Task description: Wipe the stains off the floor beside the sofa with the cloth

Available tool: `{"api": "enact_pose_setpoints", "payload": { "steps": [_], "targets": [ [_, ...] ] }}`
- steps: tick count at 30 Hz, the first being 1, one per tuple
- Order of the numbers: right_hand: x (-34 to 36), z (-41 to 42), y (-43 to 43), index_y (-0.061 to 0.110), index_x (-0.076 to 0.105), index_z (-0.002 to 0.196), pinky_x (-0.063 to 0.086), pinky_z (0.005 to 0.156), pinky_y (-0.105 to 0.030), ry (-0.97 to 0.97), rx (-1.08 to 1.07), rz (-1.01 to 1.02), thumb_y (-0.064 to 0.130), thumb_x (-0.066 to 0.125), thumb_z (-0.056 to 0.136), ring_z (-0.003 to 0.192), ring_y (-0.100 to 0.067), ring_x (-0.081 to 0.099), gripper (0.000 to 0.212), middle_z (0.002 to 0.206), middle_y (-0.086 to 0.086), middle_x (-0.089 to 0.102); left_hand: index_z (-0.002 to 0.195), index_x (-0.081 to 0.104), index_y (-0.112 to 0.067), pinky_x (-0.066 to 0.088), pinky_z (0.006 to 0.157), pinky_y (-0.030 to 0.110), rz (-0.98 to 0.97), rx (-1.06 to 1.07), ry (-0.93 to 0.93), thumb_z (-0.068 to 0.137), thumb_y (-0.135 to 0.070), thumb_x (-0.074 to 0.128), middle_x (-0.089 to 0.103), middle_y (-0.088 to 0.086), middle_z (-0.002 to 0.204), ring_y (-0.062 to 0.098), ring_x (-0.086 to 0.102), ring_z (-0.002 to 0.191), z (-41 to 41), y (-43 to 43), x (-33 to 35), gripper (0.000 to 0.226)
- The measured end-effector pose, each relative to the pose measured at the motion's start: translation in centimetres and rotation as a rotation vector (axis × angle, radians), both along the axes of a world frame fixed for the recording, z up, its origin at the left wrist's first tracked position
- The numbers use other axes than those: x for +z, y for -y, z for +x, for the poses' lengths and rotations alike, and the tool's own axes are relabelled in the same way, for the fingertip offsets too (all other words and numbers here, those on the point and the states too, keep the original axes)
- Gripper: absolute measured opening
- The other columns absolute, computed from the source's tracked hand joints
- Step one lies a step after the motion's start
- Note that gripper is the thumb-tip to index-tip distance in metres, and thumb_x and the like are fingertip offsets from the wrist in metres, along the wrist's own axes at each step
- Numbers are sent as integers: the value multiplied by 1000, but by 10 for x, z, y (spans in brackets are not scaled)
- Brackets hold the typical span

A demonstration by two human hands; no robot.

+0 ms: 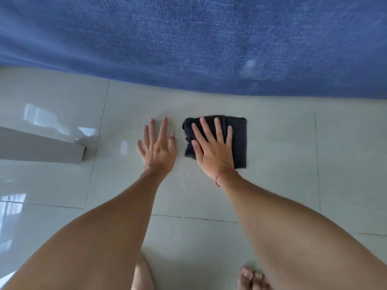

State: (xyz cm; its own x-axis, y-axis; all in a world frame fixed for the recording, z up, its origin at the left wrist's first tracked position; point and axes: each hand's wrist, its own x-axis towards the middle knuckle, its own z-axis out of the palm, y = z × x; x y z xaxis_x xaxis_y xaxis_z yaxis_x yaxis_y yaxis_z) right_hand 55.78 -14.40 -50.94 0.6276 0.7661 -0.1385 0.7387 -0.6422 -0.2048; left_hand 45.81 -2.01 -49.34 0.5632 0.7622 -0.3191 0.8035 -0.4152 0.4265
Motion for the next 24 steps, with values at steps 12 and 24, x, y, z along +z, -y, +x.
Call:
{"api": "enact_pose_setpoints", "payload": {
  "steps": [12, 24],
  "targets": [
    [2, 41, 28, 35, 18, 150, 3, 117, -58, -59, -439, -65, 44, 23, 101, 149, -28, 4, 50, 161, 9, 12, 140, -14, -54, -17, 110, 53, -101, 20, -286, 91, -61, 16, -32, -3, 153, 23, -31, 139, -42, -36, -5, 59],
    [3, -42, -63, 33, 24, 149, 3, 114, -61, -79, -85, -3, 44, 28, 100, 148, -32, 11, 50, 160, 6, 20, 139, -18, -54, -22, 107, 54, -184, -5, -293, 92, -53, 14, -38, -3, 150, 22, -37, 136, -38, -43, 2, 57]
  ]
}}
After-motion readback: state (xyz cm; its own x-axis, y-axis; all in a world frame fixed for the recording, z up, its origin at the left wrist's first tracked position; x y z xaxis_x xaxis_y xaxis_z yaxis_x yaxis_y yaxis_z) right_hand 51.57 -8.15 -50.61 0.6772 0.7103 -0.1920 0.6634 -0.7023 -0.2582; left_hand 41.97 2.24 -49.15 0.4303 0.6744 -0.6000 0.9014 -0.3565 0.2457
